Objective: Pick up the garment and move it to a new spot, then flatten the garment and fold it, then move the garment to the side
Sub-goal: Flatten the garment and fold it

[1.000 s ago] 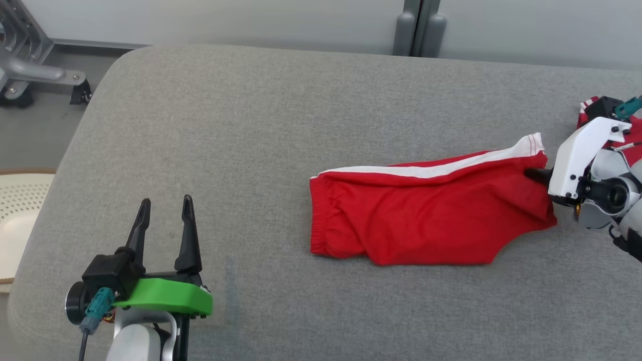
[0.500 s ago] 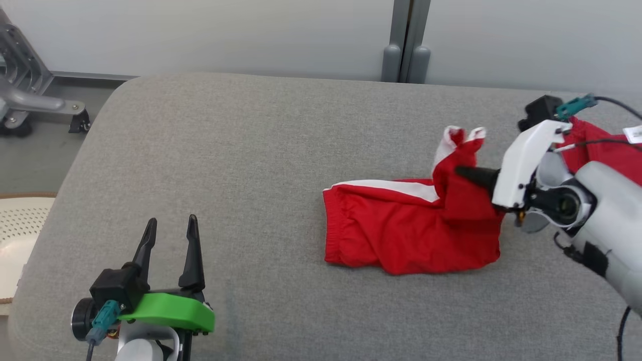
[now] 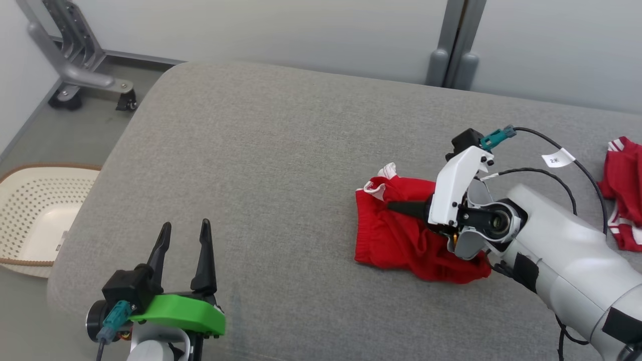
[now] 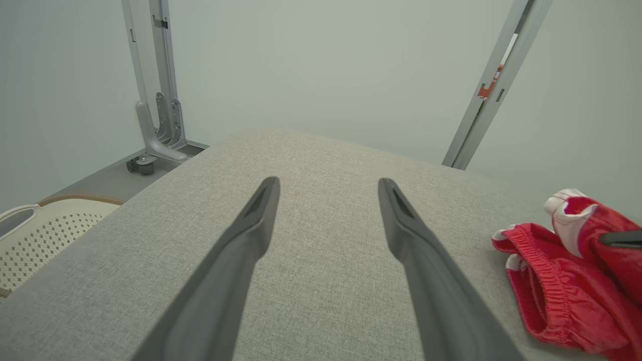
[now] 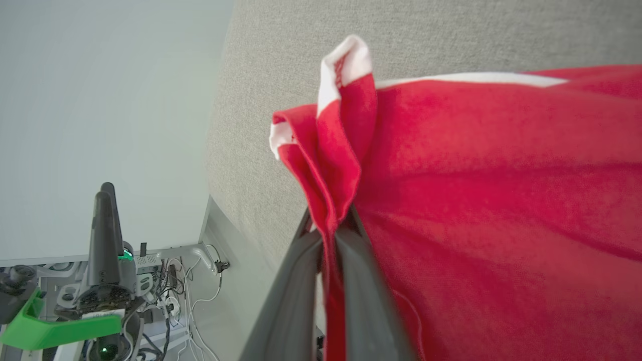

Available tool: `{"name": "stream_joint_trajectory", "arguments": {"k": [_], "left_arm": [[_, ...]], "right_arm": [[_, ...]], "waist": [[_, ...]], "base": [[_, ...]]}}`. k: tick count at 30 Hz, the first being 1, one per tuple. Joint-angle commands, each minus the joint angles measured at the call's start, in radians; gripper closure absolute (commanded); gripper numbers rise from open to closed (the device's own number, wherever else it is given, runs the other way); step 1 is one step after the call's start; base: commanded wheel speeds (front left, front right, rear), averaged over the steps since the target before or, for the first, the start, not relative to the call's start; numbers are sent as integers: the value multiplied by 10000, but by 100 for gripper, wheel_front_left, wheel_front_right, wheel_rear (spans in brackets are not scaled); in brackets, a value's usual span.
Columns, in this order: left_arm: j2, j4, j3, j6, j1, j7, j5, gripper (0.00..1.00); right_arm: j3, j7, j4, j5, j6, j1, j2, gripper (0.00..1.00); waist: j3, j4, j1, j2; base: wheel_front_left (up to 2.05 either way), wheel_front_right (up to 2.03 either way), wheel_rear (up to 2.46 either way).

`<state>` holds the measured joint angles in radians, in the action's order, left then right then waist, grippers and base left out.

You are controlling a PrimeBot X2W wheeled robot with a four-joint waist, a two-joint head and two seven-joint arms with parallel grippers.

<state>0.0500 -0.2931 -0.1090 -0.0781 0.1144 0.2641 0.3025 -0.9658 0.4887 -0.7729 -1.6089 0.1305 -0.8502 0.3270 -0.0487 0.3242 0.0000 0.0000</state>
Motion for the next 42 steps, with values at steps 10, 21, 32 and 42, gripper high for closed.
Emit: {"name": "stream_joint_trajectory", "arguments": {"k": [10,21,32,42], "left_arm": [[17,88,-4,240,106,-3,229,0],[18,293,528,192,-206,-5,23,0],[18,611,717,119,-400,-5,43,0],[17,606,597,71,-268,-5,110,0]], "right_arm": [[28,-170,-995,20,3,-314,-737,0],[1022,-2583,1994,664,3,265,950,0],[1218,-6061,2113,2289,3,1593,2244,0],[233,-6756,1083,3566,3,1767,1240,100]], "waist": [[-195,418,0,0],[269,-615,0,0],[347,-1181,0,0],[252,-1019,0,0]], "base": [[0,0,0],[0,0,0],[0,0,0],[0,0,0]]}}
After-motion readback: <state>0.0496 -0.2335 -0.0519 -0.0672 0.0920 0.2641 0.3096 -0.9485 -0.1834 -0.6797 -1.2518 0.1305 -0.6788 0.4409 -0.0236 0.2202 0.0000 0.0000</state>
